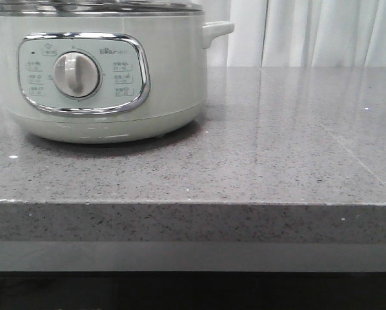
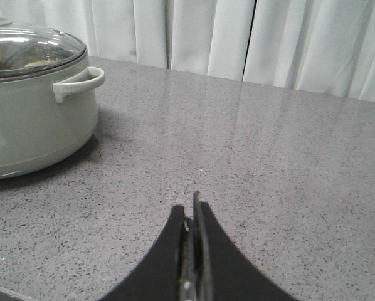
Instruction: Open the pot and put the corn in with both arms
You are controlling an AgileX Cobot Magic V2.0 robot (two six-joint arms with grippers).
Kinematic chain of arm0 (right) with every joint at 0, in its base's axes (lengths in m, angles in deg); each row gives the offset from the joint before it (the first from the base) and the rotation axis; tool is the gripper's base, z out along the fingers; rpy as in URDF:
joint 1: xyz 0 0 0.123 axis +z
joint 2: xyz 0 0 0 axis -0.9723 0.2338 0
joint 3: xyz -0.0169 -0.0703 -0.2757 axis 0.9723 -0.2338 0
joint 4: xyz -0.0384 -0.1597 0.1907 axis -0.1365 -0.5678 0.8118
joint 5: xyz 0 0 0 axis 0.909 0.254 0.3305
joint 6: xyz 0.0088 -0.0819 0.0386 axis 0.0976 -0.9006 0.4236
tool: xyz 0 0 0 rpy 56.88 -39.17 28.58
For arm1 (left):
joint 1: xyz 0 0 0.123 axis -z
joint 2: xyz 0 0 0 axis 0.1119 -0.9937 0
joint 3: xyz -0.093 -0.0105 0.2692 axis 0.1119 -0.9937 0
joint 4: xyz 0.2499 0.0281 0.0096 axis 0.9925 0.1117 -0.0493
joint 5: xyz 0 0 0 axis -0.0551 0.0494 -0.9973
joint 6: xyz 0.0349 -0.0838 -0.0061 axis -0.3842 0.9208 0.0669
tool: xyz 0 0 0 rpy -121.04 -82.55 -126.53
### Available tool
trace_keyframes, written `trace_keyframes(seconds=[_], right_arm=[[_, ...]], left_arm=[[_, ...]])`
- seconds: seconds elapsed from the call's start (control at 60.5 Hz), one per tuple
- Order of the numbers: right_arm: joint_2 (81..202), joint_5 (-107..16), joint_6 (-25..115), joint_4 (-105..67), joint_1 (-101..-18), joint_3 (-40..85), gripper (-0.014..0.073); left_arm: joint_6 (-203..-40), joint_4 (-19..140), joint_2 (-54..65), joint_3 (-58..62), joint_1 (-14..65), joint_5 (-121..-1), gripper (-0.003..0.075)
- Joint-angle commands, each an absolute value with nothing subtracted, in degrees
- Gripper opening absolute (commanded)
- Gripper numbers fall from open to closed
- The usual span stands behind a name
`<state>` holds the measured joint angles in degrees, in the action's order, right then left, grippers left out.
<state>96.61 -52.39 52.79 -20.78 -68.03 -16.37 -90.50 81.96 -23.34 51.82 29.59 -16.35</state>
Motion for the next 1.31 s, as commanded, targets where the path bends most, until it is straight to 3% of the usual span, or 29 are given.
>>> trace_keyframes(seconds=[0.0,0.149,0.363,0.644,0.876,1.09,1.289], right_arm=[[97.03,-47.93,52.32,-20.57,-68.3,-14.91,-0.0068],[97.03,-48.0,52.32,-20.57,-68.3,-14.91,-0.0068],[97.03,-48.0,52.32,-20.57,-68.3,-14.91,-0.0068],[97.03,-48.0,52.32,-20.57,-68.3,-14.91,-0.0068],[97.03,-48.0,52.32,-20.57,-68.3,-14.91,-0.0068],[97.03,-48.0,52.32,-20.57,-68.3,-14.91,-0.0068],[97.03,-48.0,52.32,-20.57,-68.3,-14.91,-0.0068]], left_arm=[[-90.29,81.56,-18.08,49.35,29.61,-21.18,0.0309],[-90.39,81.56,-9.97,37.96,29.61,-27.28,0.0135],[-90.39,81.56,3.47,21.0,29.61,-34.38,-0.0019],[-90.39,81.56,25.44,-3.12,29.61,-48.13,-0.0018],[-90.39,81.04,43.38,-19.28,29.61,-52.3,-0.0018],[-90.39,81.04,56.09,-26.7,29.61,-52.3,-0.0018],[-90.39,81.04,58.13,-28.64,29.61,-52.3,-0.0018]])
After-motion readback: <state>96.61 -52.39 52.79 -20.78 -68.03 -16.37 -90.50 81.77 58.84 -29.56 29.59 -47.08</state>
